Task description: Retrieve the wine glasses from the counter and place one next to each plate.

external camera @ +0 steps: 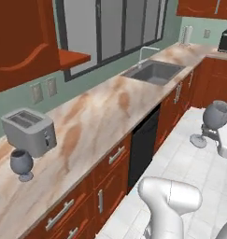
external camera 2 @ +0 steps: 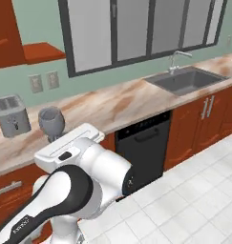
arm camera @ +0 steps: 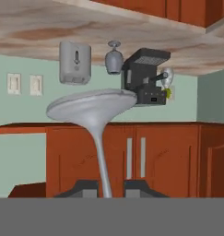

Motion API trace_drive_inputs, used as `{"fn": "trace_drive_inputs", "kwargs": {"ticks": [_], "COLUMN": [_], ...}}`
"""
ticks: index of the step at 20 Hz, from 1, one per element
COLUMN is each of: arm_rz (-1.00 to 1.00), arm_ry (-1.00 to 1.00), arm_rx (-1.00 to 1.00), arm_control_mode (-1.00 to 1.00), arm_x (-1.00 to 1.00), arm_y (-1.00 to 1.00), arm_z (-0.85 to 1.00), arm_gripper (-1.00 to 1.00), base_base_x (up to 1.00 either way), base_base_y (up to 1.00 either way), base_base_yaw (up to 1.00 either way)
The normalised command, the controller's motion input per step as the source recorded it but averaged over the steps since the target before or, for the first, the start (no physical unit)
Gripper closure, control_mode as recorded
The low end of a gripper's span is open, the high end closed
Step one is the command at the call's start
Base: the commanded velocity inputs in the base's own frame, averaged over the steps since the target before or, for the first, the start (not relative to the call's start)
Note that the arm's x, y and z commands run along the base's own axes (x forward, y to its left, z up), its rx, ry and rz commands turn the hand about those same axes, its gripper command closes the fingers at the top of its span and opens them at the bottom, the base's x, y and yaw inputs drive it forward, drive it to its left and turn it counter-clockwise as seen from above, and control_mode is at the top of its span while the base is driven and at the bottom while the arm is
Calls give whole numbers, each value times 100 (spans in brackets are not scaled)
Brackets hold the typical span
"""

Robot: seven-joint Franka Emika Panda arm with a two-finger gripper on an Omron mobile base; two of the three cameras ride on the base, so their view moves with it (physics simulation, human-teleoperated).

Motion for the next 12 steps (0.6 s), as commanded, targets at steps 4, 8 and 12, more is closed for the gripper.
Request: {"fn": "trace_drive_inputs", "kwargs": {"ticks": [4, 8, 12], "arm_rz": [0, 0, 0], "arm_ry": [0, 0, 0], "arm_rx": [0, 0, 0], "arm_control_mode": [100, 100, 100], "arm_x": [0, 0, 0], "arm_y": [0, 0, 0], "arm_z": [0, 0, 0], "arm_gripper": [100, 100, 100], "base_base_x": [0, 0, 0], "base_base_y": [-16, 0, 0], "base_base_yaw": [-97, -100, -100]}}
